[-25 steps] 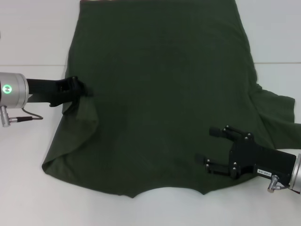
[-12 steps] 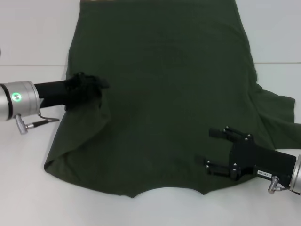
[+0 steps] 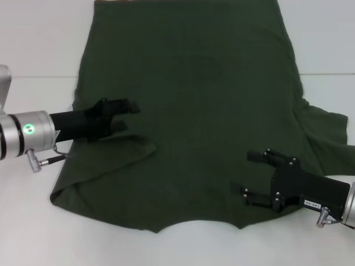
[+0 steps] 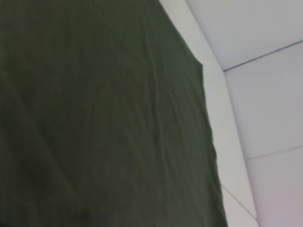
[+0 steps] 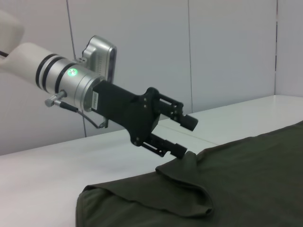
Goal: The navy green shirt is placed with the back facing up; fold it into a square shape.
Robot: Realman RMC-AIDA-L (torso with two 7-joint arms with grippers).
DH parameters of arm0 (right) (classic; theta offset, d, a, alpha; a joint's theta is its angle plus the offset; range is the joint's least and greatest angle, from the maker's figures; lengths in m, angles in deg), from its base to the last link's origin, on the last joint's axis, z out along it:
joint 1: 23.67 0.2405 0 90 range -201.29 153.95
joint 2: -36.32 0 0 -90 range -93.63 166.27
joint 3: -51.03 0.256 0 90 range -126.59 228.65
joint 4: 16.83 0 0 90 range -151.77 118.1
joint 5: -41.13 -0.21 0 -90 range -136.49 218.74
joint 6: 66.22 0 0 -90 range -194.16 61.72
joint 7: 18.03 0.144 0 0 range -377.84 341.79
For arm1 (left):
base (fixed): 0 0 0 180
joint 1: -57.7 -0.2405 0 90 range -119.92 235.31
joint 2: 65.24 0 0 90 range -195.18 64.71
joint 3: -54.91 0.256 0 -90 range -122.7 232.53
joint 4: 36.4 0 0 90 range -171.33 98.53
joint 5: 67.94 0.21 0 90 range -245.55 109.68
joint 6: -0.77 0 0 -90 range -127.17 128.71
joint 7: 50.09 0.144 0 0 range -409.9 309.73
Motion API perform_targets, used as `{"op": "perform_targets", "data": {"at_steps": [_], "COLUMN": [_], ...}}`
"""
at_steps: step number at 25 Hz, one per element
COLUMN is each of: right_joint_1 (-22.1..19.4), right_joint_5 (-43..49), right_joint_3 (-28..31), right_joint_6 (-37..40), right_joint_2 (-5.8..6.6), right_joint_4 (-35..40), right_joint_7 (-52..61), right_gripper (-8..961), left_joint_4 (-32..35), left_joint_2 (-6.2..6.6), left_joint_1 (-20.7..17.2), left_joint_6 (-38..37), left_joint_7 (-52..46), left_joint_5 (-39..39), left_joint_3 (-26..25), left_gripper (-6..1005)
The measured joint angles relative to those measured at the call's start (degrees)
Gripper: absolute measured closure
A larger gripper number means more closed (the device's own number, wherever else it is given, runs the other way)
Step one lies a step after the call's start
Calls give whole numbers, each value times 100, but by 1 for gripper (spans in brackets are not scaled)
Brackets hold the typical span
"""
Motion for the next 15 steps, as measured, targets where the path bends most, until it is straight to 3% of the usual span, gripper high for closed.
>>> {"op": "perform_targets", "data": {"at_steps": [1, 8, 15], "right_joint_1": [1, -4, 4], "right_joint_5": [-4, -28, -28], "right_joint_3": [0, 27, 19], "right_joint_6": [0, -21, -37], "right_joint_2": [0, 0, 0], "right_joint_4": [0, 0, 13], "right_joint_7": [-1, 8, 13], "right_gripper": [41, 42, 42], "left_joint_4": [2, -40, -280], "left_joint_2": [6, -38, -80], "left_joint_1": [-38, -420, -474], "left_joint_6": [-3, 118, 409], "left_joint_7": [-14, -311, -450], "left_joint_5": [7, 44, 44], "left_joint_3": [-11, -317, -393], "left_gripper": [357, 347, 342]}}
